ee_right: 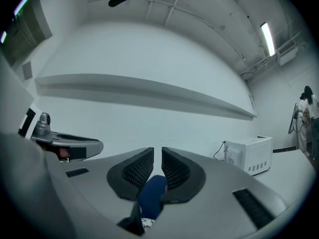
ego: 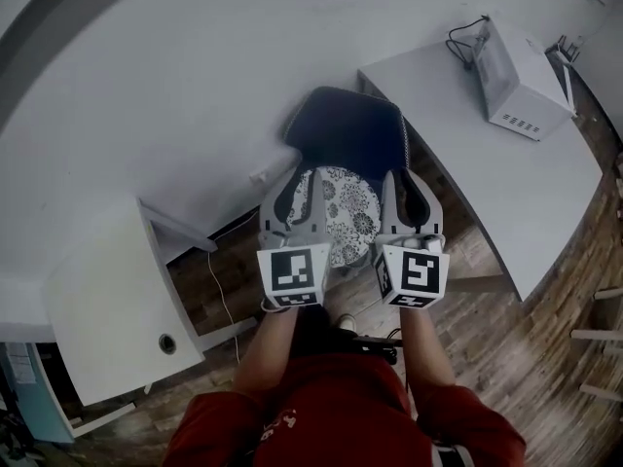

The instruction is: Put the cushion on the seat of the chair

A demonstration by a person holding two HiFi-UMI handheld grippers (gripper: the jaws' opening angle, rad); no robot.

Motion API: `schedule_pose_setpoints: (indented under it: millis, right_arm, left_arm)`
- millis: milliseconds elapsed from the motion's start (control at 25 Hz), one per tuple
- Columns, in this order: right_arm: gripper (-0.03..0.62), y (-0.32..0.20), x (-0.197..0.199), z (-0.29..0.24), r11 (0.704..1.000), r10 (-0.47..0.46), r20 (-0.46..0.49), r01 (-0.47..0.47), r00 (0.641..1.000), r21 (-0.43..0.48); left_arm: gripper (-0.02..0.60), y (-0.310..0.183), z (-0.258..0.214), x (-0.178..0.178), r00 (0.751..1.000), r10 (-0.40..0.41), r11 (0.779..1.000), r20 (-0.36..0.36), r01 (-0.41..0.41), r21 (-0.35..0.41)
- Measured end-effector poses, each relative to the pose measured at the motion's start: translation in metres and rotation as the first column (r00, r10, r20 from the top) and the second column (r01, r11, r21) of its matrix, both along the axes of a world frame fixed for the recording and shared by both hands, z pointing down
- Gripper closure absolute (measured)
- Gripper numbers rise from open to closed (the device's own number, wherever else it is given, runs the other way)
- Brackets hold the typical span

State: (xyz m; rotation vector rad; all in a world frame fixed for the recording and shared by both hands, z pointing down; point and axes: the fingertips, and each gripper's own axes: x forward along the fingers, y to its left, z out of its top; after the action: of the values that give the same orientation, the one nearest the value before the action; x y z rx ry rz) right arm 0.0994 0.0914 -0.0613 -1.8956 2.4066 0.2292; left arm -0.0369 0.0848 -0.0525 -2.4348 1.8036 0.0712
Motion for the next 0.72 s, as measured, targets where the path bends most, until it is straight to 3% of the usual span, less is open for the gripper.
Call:
schedule_pose_setpoints:
  millis: [240,720]
  right_arm:
    - [0.560,0.027,-0.006,-0.033,0.998,-0.037,0.006,0.036,0.999,0.059]
    - [0.566,0.038,-0.024,-0.042,0.997,-0.057,-0.030,0.058,0.998,0.056]
  left_arm:
    - [0.537,0.028,-0.035,0.010,0.999,0.045,0.997,0.014,-0.045,0.061]
    - [0.554,0.039,-0.051,-0.009,1.000,0.002,0.996,0.011,-0.003,0.091]
